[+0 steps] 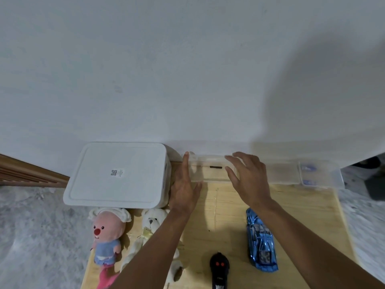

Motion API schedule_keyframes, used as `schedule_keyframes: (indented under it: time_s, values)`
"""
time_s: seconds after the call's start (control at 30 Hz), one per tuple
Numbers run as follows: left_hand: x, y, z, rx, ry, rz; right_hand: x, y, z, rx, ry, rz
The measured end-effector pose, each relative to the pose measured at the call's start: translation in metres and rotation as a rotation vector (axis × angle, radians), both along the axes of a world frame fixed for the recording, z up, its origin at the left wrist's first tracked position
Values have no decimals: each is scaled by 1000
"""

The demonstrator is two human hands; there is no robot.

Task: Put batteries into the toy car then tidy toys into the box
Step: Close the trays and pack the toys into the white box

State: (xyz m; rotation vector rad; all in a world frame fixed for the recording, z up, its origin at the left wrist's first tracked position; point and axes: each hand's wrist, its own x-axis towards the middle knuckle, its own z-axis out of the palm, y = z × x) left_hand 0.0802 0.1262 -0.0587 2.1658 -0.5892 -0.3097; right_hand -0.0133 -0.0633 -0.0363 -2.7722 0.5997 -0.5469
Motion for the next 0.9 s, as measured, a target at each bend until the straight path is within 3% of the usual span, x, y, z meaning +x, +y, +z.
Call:
schedule_keyframes:
  time_s: [0.2, 0.4, 0.9]
  values:
    - [-12, 5, 1, 272, 16, 35, -4, -1, -9, 104, 26, 34]
    - [-18, 10, -2, 422, -19, 16, -15, 6, -23, 177, 122, 74]
    - [-4, -3, -6, 510, -113, 47, -8, 8, -17, 213, 341, 97]
